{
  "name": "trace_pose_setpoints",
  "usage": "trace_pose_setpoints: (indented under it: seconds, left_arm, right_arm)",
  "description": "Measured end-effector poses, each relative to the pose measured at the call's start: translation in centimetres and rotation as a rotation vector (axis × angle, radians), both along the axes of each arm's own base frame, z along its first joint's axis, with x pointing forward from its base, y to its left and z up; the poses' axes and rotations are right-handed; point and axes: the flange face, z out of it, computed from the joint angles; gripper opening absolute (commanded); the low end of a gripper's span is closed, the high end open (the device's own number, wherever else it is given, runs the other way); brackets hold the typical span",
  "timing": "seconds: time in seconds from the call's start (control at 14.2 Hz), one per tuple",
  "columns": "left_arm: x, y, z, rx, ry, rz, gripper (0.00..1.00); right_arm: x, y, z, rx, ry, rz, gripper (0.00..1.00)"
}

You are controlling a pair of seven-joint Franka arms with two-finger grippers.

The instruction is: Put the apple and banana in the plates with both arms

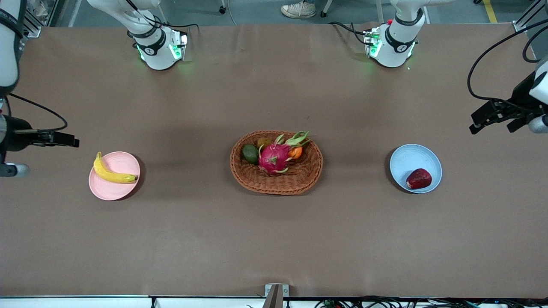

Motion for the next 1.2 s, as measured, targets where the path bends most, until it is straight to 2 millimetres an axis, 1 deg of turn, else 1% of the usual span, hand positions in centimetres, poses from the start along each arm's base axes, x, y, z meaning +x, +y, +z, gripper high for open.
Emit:
trace_pose_setpoints:
  seconds: [0.07, 0.21, 0.35, 0.56, 0.71, 0.99, 1.2]
  left_arm:
    - [-0.1, 0.0, 0.6, 0.0, -0.003, -0.001, 1.0]
    - [-0.5, 0.0, 1.5, 0.0, 0.024, -0.002, 1.0]
    - [-0.8, 0.1, 1.7, 0.001, 0.057, -0.001, 1.0]
    - [-0.9, 0.9, 1.8, 0.001, 0.068, 0.009, 1.0]
    - [-0.9, 1.0, 1.7, 0.001, 0.07, 0.008, 1.0]
    - [-0.8, 0.9, 1.7, 0.001, 0.074, 0.004, 1.0]
    - [-0.8, 0.9, 1.6, 0.001, 0.077, 0.003, 1.0]
  right_arm:
    - [-0.1, -0.2, 0.6, -0.002, -0.005, -0.004, 1.0]
    - [-0.1, -0.3, 0.9, -0.008, -0.006, -0.004, 1.0]
    - [-0.1, -0.1, 0.9, -0.014, -0.005, -0.004, 1.0]
    - [-0.2, -0.2, 1.1, -0.02, -0.003, -0.005, 1.0]
    - [-0.5, -0.2, 1.8, -0.021, -0.012, -0.007, 1.0]
    - [-2.5, -0.3, 4.0, -0.02, -0.037, -0.008, 1.0]
    - [-4.7, -0.6, 4.3, -0.024, -0.084, -0.012, 1.0]
